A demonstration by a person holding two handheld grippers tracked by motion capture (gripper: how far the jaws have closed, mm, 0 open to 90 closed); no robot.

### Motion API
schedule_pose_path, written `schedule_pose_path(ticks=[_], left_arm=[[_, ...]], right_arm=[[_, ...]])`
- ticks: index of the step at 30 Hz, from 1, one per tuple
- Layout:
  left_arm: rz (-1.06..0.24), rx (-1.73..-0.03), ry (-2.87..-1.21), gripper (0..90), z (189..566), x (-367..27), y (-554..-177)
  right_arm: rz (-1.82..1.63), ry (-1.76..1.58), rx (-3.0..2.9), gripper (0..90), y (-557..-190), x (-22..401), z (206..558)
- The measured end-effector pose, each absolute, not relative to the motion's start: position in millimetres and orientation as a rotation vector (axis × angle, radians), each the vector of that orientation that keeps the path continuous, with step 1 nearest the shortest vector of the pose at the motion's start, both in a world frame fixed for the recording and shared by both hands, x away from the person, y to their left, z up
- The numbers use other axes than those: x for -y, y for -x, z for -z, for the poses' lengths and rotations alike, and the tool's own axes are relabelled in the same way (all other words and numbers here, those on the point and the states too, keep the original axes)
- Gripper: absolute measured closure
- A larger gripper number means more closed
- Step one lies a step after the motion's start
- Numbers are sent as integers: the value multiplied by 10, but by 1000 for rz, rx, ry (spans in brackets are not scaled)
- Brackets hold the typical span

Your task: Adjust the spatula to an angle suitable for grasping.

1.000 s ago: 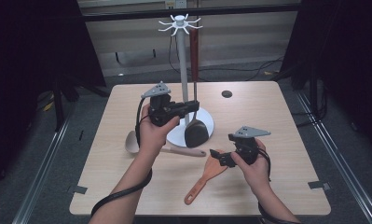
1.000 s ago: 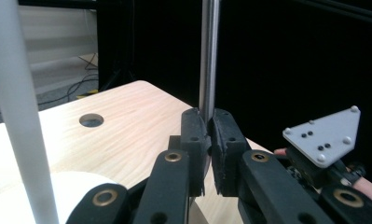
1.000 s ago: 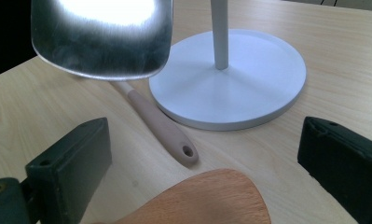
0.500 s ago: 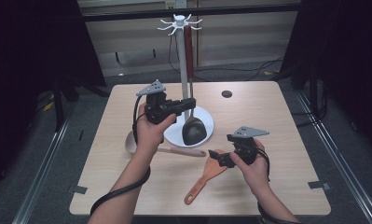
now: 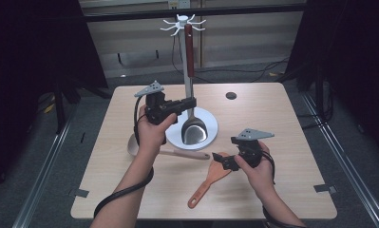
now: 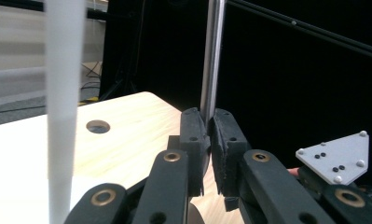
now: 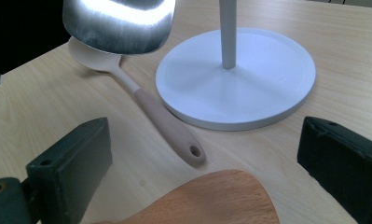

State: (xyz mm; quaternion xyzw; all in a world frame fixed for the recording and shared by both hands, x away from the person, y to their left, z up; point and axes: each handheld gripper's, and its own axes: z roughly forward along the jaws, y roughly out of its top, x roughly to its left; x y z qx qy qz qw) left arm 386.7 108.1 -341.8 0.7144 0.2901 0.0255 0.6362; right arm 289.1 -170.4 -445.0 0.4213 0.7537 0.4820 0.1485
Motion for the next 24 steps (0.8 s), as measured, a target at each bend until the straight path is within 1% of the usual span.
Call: schedule_pose_path(ticks=[5, 7, 24], left_arm=[[-68, -693, -1596, 825, 3464, -1182, -3881], [-84, -695, -1606, 821, 3473, -1202, -3882], [-135, -744, -1578, 793, 3527, -1161, -3929]], right_arm=[[-1386, -1213, -2166, 31, -2893, 1711, 4451], [-1386, -1211, -2166, 31, -2897, 1710, 4457], [-1388, -1214, -2163, 31, -2906, 1724, 4457]])
